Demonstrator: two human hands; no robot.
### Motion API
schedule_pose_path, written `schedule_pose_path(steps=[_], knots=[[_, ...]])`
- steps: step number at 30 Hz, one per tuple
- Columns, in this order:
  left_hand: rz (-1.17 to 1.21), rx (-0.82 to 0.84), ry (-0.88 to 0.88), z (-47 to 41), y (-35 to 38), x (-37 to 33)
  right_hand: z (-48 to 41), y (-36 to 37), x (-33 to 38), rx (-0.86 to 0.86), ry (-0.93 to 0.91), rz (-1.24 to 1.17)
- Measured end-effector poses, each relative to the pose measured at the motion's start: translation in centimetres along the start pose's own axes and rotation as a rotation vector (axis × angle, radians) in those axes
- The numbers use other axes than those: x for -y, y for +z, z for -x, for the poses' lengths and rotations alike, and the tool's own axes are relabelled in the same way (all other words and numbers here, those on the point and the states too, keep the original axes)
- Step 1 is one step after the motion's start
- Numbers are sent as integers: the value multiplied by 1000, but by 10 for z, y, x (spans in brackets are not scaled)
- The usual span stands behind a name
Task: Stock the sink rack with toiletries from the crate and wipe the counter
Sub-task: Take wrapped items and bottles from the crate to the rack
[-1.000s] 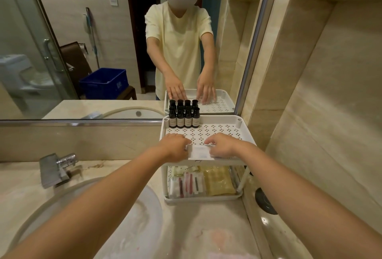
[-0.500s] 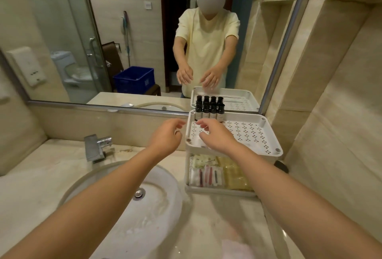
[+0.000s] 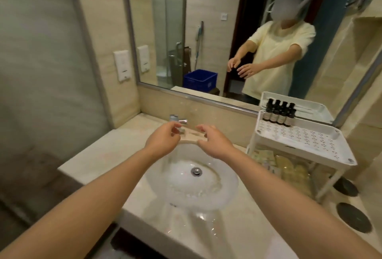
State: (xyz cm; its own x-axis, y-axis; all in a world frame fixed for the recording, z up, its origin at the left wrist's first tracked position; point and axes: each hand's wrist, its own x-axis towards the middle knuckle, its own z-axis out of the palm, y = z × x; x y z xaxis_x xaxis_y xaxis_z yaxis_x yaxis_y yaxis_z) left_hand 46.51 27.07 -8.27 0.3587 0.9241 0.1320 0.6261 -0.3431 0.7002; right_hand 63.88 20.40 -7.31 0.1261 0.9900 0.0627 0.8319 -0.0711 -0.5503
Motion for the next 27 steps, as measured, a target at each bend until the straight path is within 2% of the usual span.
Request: schedule_pose_path(steps=[7, 17, 27], knots=[[-5, -126, -218, 95, -71, 82, 34, 78, 94, 224, -139, 17], [15, -355, -503, 255, -151, 186, 89, 194, 228, 439, -439, 44], [20, -563, -764, 409, -218, 238, 155, 285, 348, 618, -730, 69]])
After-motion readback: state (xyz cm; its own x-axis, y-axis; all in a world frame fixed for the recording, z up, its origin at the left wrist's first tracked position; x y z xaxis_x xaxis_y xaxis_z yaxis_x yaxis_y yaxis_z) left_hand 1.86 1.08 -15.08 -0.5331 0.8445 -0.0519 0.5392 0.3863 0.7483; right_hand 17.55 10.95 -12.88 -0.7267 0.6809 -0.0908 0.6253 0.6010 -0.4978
